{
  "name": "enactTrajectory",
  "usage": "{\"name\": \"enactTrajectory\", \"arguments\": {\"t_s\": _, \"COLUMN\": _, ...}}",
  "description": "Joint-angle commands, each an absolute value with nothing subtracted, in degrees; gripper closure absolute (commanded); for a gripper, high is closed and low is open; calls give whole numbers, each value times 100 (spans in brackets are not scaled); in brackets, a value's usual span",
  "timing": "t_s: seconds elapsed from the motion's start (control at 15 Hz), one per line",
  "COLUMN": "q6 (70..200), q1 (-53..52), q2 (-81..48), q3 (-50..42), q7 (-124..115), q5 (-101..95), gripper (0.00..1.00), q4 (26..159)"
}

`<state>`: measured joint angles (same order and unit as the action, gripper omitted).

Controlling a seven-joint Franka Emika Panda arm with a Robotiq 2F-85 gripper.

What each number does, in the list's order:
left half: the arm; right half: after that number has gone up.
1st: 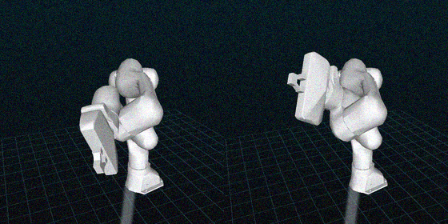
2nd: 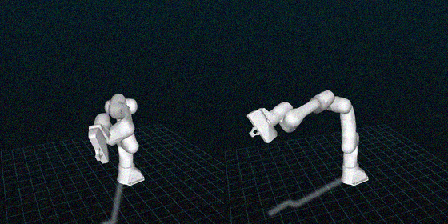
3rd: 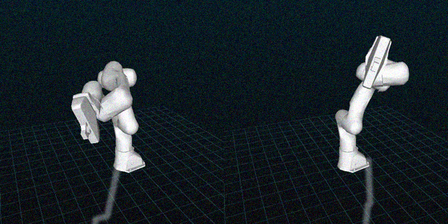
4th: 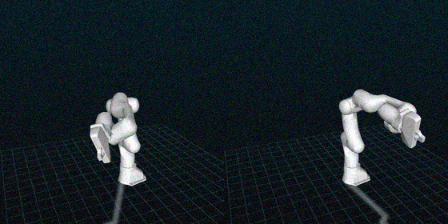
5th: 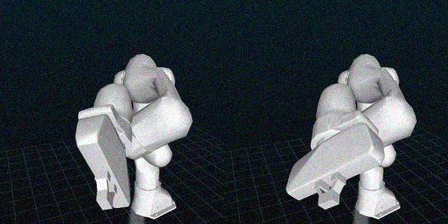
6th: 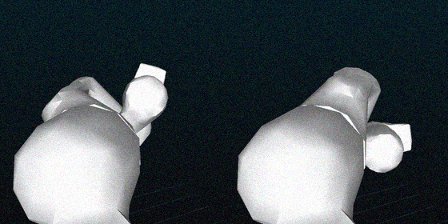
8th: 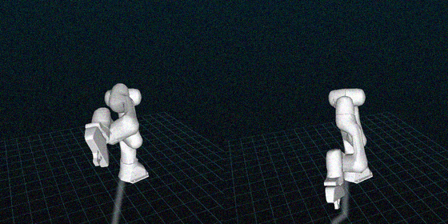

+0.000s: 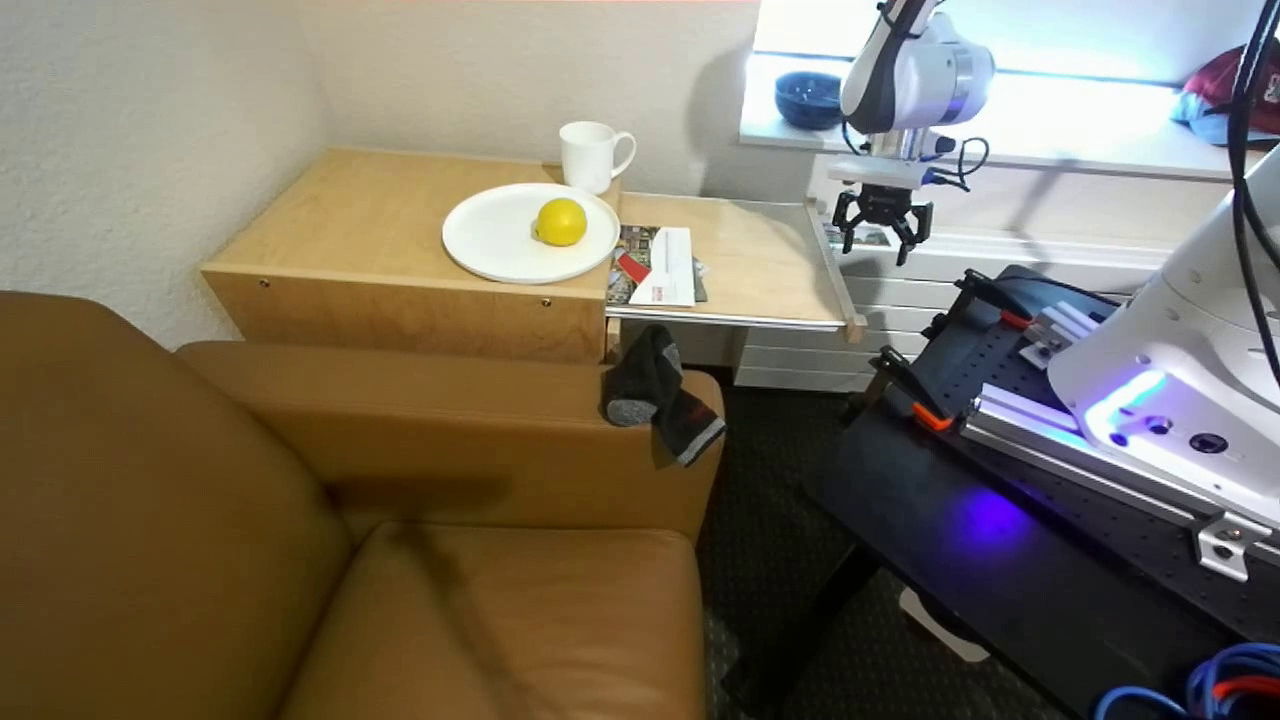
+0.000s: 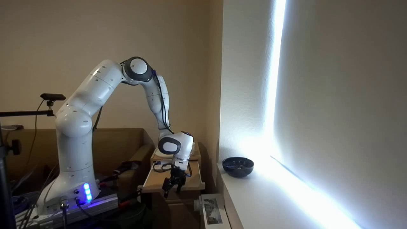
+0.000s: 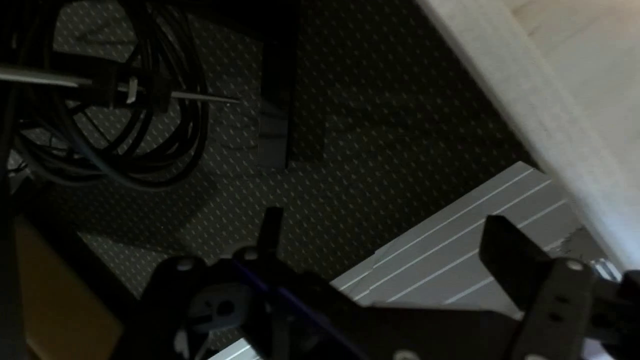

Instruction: Close the top compartment of the dresser

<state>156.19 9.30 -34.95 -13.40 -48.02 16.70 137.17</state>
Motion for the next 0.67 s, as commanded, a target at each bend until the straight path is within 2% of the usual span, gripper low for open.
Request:
{"name": "enactTrajectory", "arguments": {"t_s": 0.0, "q6": 15881, "q1": 815, "q2": -3666, "q3": -1151, "q7": -4954, "q5": 2100, "gripper": 0, "q4": 13675}}
{"name": "enactTrajectory", "arguments": {"t_s": 0.6, "q6": 15458, "q1": 980, "q2": -3504, "q3": -517, "q7": -4687, "q5": 2662, "gripper": 0, "q4": 13411}}
